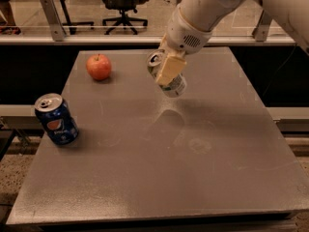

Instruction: Knock 7up can over

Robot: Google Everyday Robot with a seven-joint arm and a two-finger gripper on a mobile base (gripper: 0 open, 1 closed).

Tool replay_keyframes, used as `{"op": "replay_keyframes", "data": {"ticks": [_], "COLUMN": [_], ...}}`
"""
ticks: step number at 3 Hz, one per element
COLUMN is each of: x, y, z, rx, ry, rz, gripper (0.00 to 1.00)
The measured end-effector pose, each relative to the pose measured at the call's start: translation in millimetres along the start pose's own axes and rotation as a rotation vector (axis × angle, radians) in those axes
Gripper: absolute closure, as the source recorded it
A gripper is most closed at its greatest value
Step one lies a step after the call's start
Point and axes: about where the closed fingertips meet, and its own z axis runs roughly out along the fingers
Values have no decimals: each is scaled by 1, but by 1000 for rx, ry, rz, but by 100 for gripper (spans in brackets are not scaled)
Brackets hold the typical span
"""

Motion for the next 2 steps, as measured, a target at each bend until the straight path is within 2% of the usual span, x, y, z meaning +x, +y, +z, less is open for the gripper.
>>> {"op": "replay_keyframes", "data": {"ticks": [1,2], "x": [14,24], "y": [17,37], "z": [-4,-5], "rx": [-57,-122], "ry": [110,184], "rz": [-99,-194], "gripper": [100,100]}}
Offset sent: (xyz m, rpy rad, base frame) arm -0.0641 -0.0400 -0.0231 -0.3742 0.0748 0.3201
